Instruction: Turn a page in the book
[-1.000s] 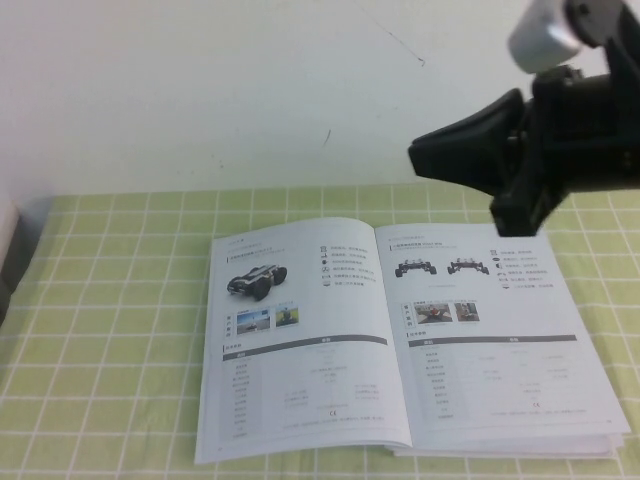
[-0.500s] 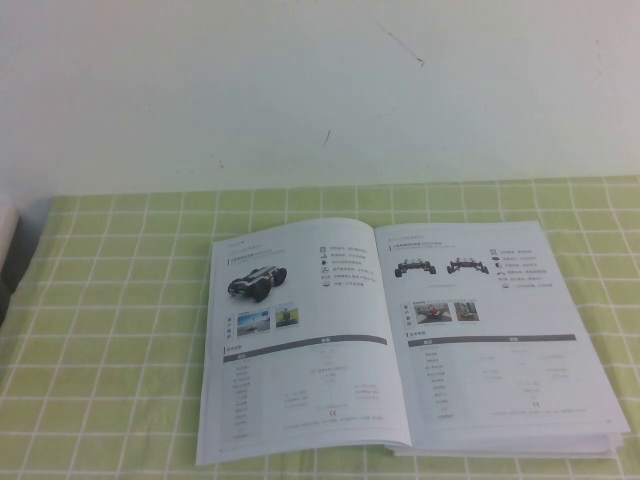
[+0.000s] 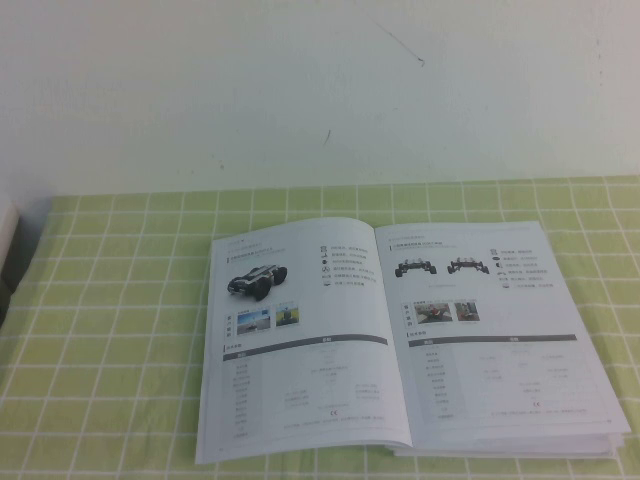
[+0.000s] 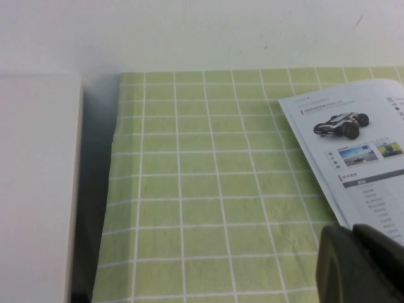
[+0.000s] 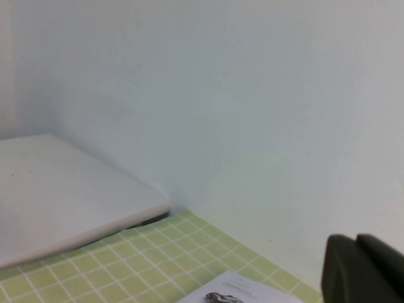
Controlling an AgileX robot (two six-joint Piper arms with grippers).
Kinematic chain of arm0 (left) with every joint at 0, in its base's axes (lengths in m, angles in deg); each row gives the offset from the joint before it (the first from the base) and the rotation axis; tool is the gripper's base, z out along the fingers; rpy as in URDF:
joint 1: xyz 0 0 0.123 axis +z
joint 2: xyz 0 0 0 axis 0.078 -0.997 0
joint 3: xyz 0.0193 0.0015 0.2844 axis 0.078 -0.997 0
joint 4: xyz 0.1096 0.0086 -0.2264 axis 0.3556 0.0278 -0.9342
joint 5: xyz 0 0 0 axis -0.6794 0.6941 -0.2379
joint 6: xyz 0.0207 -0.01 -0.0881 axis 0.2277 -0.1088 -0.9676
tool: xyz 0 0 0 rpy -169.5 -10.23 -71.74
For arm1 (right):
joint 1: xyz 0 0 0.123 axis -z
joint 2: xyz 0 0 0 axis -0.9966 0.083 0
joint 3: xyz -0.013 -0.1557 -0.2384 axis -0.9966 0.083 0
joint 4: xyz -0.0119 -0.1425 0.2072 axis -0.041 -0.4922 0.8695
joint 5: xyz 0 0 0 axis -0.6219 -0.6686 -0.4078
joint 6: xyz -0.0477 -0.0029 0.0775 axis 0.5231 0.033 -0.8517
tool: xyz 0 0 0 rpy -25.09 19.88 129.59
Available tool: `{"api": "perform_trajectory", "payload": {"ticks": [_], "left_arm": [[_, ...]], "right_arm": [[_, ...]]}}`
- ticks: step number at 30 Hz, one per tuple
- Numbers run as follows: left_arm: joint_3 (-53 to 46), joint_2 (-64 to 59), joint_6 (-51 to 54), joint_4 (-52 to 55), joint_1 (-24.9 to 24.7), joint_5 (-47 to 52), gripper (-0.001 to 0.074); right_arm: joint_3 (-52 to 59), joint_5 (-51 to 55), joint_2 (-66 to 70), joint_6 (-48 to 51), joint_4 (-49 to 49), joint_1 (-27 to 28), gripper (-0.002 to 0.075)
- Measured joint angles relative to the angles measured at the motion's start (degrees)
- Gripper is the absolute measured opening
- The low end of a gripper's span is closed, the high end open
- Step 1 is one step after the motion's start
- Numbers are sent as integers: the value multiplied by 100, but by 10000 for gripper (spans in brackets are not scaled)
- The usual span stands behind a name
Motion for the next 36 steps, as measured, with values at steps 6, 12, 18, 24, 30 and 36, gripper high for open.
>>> {"api": "perform_trajectory", "payload": {"ticks": [6, 12, 18, 24, 30, 36], "left_arm": [[0, 0, 0, -47, 0, 123, -3], [0, 0, 0, -59, 0, 141, -3], [0, 0, 0, -59, 0, 152, -3], [0, 0, 0, -59, 0, 152, -3], [0, 0, 0, -59, 0, 152, -3], [0, 0, 0, -59, 0, 152, -3]], "right_arm": [[0, 163, -4, 14, 0, 0, -3], [0, 343, -4, 18, -47, 0, -3], [0, 494, -4, 18, -66, 0, -3], [0, 798, -4, 18, -80, 0, -3], [0, 1039, -4, 18, -80, 0, -3], [0, 1275, -13, 42, -194, 0, -3]]}}
